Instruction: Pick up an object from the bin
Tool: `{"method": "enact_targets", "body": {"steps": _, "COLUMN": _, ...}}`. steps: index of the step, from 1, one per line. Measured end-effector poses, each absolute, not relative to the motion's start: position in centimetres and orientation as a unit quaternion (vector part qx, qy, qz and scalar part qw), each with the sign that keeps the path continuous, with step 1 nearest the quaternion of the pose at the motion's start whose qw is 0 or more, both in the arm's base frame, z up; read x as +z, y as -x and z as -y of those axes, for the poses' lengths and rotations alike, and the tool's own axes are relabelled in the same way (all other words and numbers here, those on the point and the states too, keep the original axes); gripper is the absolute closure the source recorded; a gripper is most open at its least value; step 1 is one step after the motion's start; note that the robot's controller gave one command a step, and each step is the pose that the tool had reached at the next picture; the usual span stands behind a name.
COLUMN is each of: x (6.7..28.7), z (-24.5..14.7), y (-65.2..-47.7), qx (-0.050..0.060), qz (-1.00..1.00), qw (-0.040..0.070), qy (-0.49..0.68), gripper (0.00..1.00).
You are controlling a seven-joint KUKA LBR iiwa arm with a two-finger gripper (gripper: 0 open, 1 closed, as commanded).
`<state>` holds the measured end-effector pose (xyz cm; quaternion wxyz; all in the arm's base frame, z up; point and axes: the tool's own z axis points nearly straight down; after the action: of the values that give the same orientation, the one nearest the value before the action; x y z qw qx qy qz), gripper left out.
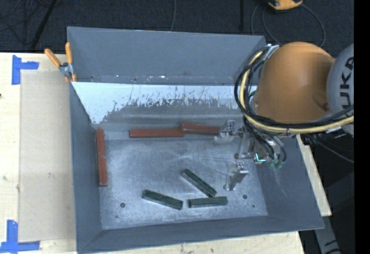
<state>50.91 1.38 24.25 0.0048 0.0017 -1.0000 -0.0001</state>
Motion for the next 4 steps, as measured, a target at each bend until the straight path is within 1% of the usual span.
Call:
{"method": "enact_targets", "body": {"steps": 1, "x": 24.7, "z": -1.4, "y": -51.1, "qx": 0.000, "qz": 1.000, "qw": 0.001, "qy": -0.001, "gripper": 0.00}}
{"method": "enact_targets", "body": {"steps": 2, "x": 18.2, "z": -1.6, "y": -52.3, "qx": 0.000, "qz": 0.999, "qw": -0.002, "qy": 0.045, "gripper": 0.00}}
{"method": "enact_targets", "body": {"steps": 3, "x": 15.9, "z": -1.7, "y": -53.6, "qx": 0.000, "qz": 0.996, "qw": 0.001, "qy": 0.090, "gripper": 0.00}}
{"method": "enact_targets", "body": {"steps": 4, "x": 12.7, "z": 0.0, "y": -52.0, "qx": 0.000, "qz": 0.994, "qw": 0.001, "qy": 0.109, "gripper": 0.00}}
